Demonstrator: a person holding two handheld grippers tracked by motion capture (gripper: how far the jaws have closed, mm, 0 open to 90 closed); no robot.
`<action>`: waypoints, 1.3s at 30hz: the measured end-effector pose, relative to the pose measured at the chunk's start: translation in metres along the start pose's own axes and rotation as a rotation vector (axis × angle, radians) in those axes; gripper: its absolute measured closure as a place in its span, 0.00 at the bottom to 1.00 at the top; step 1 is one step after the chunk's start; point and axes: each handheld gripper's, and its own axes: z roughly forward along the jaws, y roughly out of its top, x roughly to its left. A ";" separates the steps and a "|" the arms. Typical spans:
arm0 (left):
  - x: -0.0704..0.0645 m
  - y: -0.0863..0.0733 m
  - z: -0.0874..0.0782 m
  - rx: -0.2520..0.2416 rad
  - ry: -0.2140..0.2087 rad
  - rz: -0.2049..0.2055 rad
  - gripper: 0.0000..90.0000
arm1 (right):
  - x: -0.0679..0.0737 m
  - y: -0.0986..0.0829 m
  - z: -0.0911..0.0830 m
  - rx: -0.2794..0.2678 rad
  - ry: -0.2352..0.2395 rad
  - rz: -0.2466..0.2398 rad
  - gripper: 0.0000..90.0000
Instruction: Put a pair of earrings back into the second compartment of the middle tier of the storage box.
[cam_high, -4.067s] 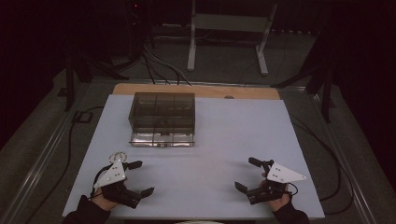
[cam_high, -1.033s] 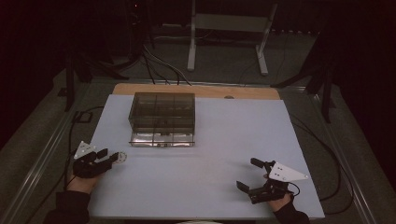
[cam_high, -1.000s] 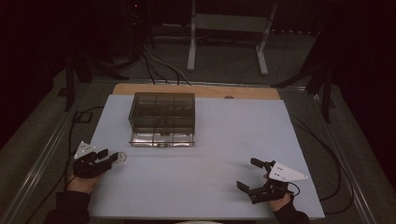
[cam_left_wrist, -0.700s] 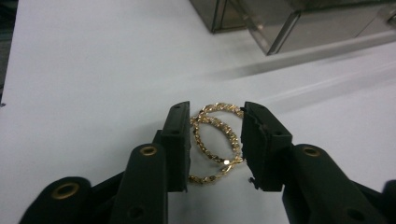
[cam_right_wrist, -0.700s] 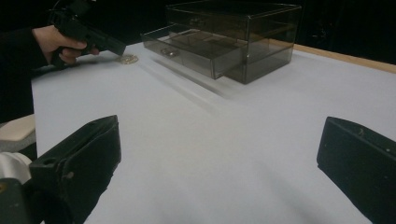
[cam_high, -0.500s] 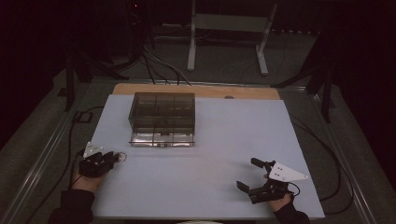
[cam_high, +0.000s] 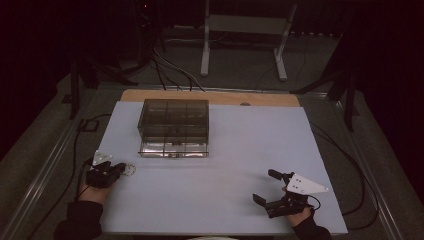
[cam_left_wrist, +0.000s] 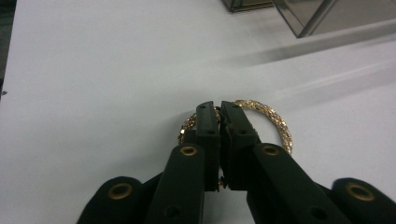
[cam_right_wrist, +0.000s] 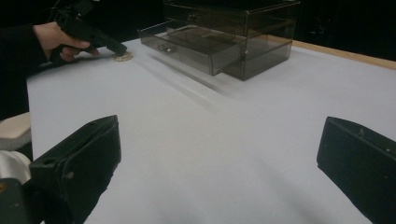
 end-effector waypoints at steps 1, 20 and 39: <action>0.000 0.000 0.000 0.001 0.003 0.002 0.98 | 0.000 0.000 0.000 0.001 -0.001 -0.001 0.00; -0.008 0.012 -0.028 -0.111 -0.027 0.011 1.00 | -0.001 0.000 -0.001 -0.003 -0.008 0.010 0.00; -0.027 0.040 -0.056 -0.198 -0.059 0.081 1.00 | -0.002 -0.001 0.000 -0.001 -0.011 0.024 0.00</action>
